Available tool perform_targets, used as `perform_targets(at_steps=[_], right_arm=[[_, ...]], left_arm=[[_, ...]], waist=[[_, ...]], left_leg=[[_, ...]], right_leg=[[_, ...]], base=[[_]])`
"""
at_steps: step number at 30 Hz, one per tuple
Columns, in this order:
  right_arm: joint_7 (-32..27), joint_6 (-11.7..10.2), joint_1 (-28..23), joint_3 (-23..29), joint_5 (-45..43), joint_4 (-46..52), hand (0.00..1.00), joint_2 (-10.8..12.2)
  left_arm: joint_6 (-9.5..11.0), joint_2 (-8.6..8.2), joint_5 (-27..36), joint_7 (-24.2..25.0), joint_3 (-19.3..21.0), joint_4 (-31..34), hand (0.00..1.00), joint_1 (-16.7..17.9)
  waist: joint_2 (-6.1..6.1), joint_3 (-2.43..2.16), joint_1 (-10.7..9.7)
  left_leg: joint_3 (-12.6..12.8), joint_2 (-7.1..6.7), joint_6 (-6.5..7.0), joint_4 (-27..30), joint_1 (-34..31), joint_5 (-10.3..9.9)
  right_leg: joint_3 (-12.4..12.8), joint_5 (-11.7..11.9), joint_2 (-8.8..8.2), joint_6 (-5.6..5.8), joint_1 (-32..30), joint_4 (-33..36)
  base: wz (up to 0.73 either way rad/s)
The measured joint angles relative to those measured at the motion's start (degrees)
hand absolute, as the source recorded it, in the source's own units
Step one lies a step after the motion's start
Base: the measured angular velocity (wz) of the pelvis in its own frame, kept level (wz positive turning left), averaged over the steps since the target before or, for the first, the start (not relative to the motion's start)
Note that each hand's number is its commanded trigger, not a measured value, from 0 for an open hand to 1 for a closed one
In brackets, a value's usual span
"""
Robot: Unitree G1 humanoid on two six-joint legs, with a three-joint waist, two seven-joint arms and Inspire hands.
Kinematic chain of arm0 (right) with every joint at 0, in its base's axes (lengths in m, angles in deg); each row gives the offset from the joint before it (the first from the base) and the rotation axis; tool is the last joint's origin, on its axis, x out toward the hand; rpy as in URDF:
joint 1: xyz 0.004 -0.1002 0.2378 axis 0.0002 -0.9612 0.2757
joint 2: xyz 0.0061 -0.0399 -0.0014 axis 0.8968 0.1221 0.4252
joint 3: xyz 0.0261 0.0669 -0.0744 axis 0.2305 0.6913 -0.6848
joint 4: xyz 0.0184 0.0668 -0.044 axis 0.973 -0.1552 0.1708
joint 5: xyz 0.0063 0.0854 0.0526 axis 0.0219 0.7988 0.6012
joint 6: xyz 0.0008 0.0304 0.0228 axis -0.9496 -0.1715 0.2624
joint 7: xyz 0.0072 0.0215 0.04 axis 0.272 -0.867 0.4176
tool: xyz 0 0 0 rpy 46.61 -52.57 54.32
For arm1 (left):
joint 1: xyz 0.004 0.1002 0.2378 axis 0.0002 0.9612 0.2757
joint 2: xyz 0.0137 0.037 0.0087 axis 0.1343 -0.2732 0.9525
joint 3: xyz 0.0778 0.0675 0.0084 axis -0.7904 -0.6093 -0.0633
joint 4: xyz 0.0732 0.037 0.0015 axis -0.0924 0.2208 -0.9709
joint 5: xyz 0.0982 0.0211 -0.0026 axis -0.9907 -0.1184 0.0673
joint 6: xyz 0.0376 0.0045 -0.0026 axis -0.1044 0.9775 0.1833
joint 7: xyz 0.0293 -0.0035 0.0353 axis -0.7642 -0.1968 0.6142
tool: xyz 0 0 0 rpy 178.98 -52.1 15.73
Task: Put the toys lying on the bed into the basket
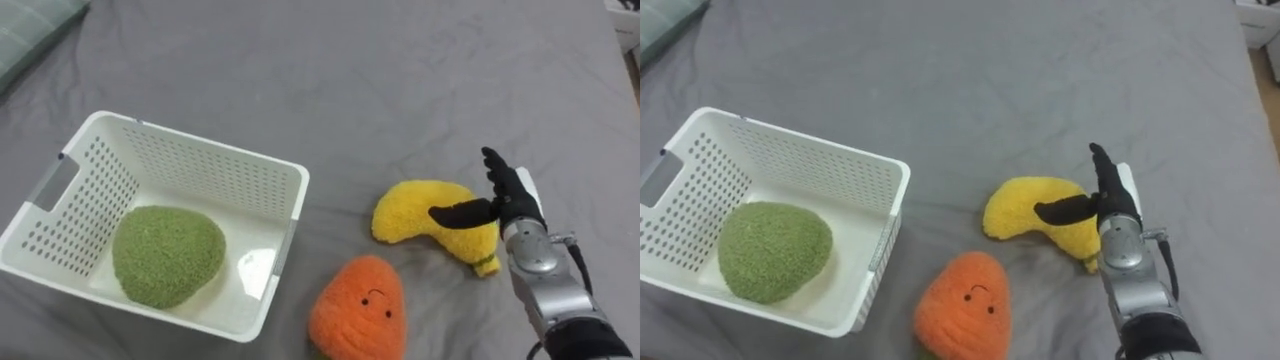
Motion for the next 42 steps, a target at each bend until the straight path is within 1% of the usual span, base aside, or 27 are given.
perform_targets(at_steps=[1,2,5,9,11,14,17,22,25,26,27,28,29,31,34,36,37,40,42], right_arm=[[-0.6,-0.4,1.2,-0.5,-1.2,-1.1,0.00,0.0],[-0.9,-0.5,1.9,-1.1,-2.2,-2.0,0.00,0.0],[-1.3,-0.9,2.1,-2.3,-2.6,-2.7,0.00,0.0],[-1.7,-1.3,3.0,-4.4,-2.3,-8.2,0.00,0.0],[-1.8,-1.5,3.1,-4.4,-2.1,-9.9,0.00,0.0],[-2.8,-1.9,4.7,-4.4,-2.1,-13.1,0.00,0.0],[-4.0,-2.4,5.9,-4.4,-2.2,-16.3,0.00,-0.1],[-4.5,-2.3,6.4,-4.3,-4.3,-18.4,0.00,-0.8],[-5.0,-2.3,6.6,-4.3,-4.6,-19.5,0.00,-0.9],[-5.1,-2.3,6.8,-4.3,-5.2,-20.2,0.07,-0.9],[-5.1,-2.3,6.9,-4.3,-5.7,-20.6,0.59,-0.9],[-5.1,-2.3,7.0,-4.3,-6.8,-21.2,0.92,-1.0],[-5.2,-2.2,7.0,-4.3,-7.1,-21.7,1.00,-1.0],[-5.5,-2.2,7.0,-4.3,-7.5,-21.9,1.00,-1.2],[-5.9,-2.0,7.7,-4.4,-7.5,-22.3,1.00,-2.5],[-6.0,-1.3,8.6,-4.6,-7.5,-22.6,1.00,-3.4],[-6.0,-1.1,8.7,-4.7,-7.5,-22.6,1.00,-3.5],[-6.0,-0.7,8.8,-4.9,-6.6,-23.1,1.00,-3.6],[-5.9,-0.2,8.8,-4.9,-5.8,-23.1,1.00,-3.6]], left_arm=[[0.0,0.06,0.0,0.0,-0.9,-0.2,0.00,-0.9],[0.0,0.07,0.0,0.0,-1.7,-0.3,0.00,-1.6],[0.0,0.12,0.0,-0.1,-3.1,-0.9,0.00,-2.7],[0.0,0.30,0.0,-0.3,-4.1,-1.5,0.00,-3.6],[0.0,0.30,0.1,-0.3,-4.5,-2.8,0.00,-4.4],[0.0,0.37,0.2,-0.4,-5.3,-3.1,0.00,-4.9],[0.1,0.50,0.5,-0.4,-6.6,-3.7,0.00,-5.5],[0.3,0.49,0.6,-0.2,-6.6,-4.0,0.00,-5.7],[0.3,0.52,0.6,-0.1,-6.6,-4.3,0.00,-6.4],[0.3,0.49,0.6,0.0,-6.6,-4.6,0.00,-6.6],[0.3,0.49,0.6,0.0,-6.6,-4.7,0.00,-6.7],[0.3,0.49,0.5,0.0,-6.6,-4.7,0.00,-6.7],[0.3,0.45,0.6,0.0,-6.6,-4.7,0.00,-6.8],[0.3,0.40,0.6,0.1,-6.6,-4.7,0.00,-6.8],[0.3,0.35,0.6,0.6,-6.6,-4.6,0.00,-6.8],[0.3,0.35,0.6,0.6,-6.6,-4.4,0.00,-6.9],[0.3,0.35,0.6,0.6,-6.6,-4.4,0.00,-6.9],[0.3,0.34,0.6,0.8,-6.7,-4.5,0.00,-7.1],[0.1,0.36,0.6,0.8,-6.7,-4.6,0.00,-7.3]], waist=[[0.02,0.47,0.0],[0.02,0.72,0.1],[0.01,0.77,0.2],[-0.07,0.85,0.4],[0.02,0.97,0.6],[0.19,1.11,0.6],[0.21,1.13,1.0],[0.06,1.21,1.7],[-0.24,1.38,2.0],[-0.29,1.41,2.2],[-0.29,1.42,2.3],[-0.30,1.42,2.5],[-0.33,1.44,2.8],[-0.32,1.44,3.1],[-0.10,1.59,3.5],[-0.06,1.60,3.6],[-0.05,1.59,3.6],[0.24,1.77,3.7],[0.33,1.78,3.7]], left_leg=[[0.0,-0.01,0.00,0.0,-0.6,0.2],[0.0,-0.02,0.00,-0.1,-1.3,0.4],[0.0,-0.03,0.00,-0.1,-2.7,0.6],[0.1,-0.03,0.01,-0.1,-3.3,0.7],[0.1,-0.05,0.01,-0.1,-3.3,0.7],[0.0,-0.06,0.01,-0.1,-3.3,0.7],[-0.1,-0.07,0.01,-0.1,-3.6,0.7],[-0.1,-0.27,0.15,-0.1,-4.5,1.1],[-0.2,-0.36,0.19,-0.1,-4.8,1.2],[-0.2,-0.37,0.20,-0.1,-4.8,1.3],[-0.2,-0.38,0.20,-0.1,-4.8,1.3],[-0.2,-0.38,0.20,-0.1,-4.8,1.3],[-0.2,-0.37,0.20,-0.1,-4.9,1.3],[-0.3,-0.35,0.20,-0.1,-4.9,1.3],[-0.3,-0.33,0.19,-0.1,-5.0,1.3],[-0.3,-0.31,0.19,-0.1,-5.5,1.3],[-0.3,-0.31,0.18,-0.1,-5.7,1.3],[-0.3,-0.34,0.18,0.0,-5.9,1.3],[-0.3,-0.36,0.18,0.0,-5.9,1.3]], right_leg=[[-0.1,0.2,-0.02,-0.06,-0.6,0.0],[-0.1,0.3,-0.04,-0.10,-1.3,0.0],[-0.3,0.5,-0.07,-0.16,-2.6,0.0],[-0.2,0.5,-0.11,-0.16,-3.1,0.0],[-0.2,0.5,-0.13,-0.16,-3.1,0.0],[-0.3,0.5,-0.13,-0.16,-3.1,0.0],[-0.6,0.5,-0.17,-0.16,-3.3,0.0],[-1.3,0.5,-0.47,-0.15,-4.1,0.1],[-1.7,0.5,-0.59,-0.13,-4.1,0.1],[-1.7,0.6,-0.59,-0.10,-4.1,0.0],[-1.7,0.6,-0.59,-0.09,-4.1,0.0],[-1.7,0.6,-0.58,-0.08,-4.1,0.0],[-1.7,0.6,-0.57,-0.08,-4.1,0.0],[-1.7,0.6,-0.54,-0.08,-4.2,0.1],[-1.8,0.6,-0.53,-0.10,-4.3,0.1],[-1.8,0.6,-0.51,-0.13,-4.8,0.1],[-1.8,0.6,-0.51,-0.13,-4.9,0.1],[-1.9,0.6,-0.54,-0.13,-5.0,0.0],[-1.9,0.6,-0.56,-0.13,-5.1,0.0]], base=[[0.00],[0.03],[0.00],[0.00],[0.00],[0.00],[0.04],[0.08],[0.08],[0.00],[0.00],[0.00],[0.00],[0.00],[0.00],[0.00],[0.00],[0.00],[0.00]])
